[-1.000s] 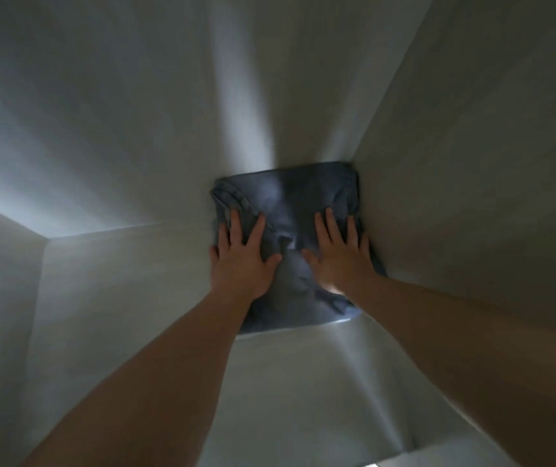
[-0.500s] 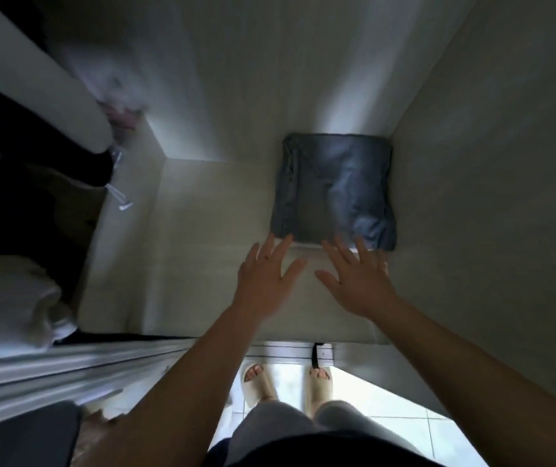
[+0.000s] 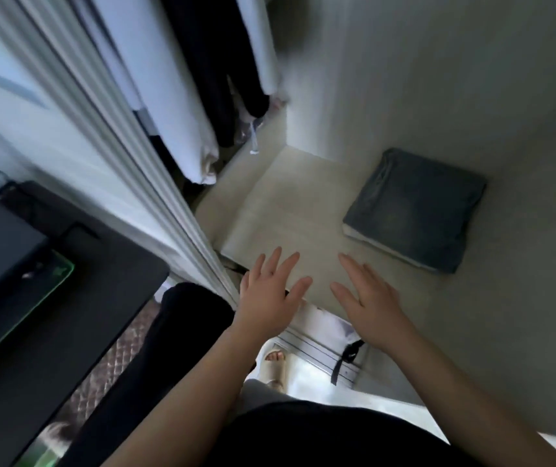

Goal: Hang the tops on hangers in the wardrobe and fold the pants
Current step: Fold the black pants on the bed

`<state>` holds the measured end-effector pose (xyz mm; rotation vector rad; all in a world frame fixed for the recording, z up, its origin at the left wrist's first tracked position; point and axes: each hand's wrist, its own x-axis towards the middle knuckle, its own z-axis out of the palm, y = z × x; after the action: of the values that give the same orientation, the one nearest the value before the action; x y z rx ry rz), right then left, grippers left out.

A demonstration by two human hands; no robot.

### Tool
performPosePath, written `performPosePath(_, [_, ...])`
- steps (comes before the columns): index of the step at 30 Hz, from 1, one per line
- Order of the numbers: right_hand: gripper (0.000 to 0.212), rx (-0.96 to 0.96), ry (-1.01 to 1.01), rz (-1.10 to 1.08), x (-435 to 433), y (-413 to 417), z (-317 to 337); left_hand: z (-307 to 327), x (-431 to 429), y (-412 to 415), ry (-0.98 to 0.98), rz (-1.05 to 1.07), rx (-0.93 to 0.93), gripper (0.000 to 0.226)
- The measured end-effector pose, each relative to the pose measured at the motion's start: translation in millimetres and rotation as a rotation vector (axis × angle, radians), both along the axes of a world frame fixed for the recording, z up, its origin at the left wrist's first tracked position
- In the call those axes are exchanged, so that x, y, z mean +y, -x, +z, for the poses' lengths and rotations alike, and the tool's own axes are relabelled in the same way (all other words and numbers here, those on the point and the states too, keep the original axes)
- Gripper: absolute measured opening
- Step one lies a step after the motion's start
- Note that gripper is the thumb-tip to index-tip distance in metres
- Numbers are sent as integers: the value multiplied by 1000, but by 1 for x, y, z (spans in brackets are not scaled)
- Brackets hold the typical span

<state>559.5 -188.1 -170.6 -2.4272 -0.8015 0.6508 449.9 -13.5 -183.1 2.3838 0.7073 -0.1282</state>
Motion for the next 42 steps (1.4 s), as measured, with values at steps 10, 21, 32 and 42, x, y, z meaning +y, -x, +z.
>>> performPosePath(10, [50,191,-310,359,9,104,7,42,-66,160,-234,324,-188,53])
performPosePath(21, [64,169,-342,716,43,209,4,54,-83,324,-491,977,77,54])
performPosePath(32, [71,-181,-185,1021,105,291,18,61,-79,383,-355,1383,-12,29])
performPosePath(42, [66,-111,-191,922,103,313,28,43,-94,392,-190,1308,193,44])
